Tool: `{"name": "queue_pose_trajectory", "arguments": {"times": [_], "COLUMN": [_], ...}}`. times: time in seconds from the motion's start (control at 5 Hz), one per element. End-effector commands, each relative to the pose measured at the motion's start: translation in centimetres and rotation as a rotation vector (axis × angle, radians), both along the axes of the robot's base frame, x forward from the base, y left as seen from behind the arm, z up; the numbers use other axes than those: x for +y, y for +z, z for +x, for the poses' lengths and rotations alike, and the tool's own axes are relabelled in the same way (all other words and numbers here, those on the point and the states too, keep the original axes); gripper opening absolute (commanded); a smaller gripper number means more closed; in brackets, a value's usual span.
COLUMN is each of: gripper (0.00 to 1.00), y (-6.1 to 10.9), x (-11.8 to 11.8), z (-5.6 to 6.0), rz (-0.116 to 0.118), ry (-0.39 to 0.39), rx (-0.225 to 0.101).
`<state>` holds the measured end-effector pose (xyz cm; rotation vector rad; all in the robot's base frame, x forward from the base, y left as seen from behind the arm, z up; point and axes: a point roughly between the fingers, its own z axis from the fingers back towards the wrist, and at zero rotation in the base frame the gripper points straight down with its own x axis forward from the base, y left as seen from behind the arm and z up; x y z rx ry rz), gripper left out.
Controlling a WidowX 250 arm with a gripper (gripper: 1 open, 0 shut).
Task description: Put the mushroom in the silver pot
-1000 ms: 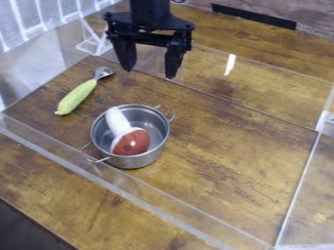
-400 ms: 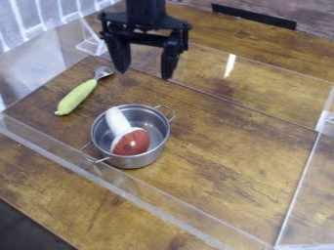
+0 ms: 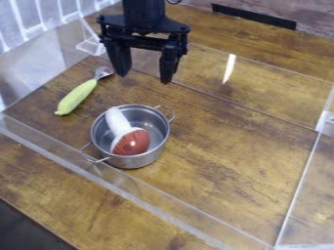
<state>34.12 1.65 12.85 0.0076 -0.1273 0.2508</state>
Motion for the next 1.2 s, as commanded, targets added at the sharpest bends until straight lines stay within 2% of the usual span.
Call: {"name": "queue_pose_trajectory", "arguments": {"times": [0.0,0.4,0.6,0.8,1.0], "gripper": [1.0,1.0,1.0,0.0,1.0], "y": [2.9,-0.4,0.8,1.6,2.3], "x": [0.6,1.2,1.4,1.4,2.1], "z": [0.9,3.3,2.8,2.1,2.0], "rz": [-0.005,-0.022,-0.01,-0.006,-0.004], "ry": [-0.061,-0.132,-0.07,-0.014,-0.02], "rx": [-0.086,-0.085,-0.099,-0.114,-0.126]}}
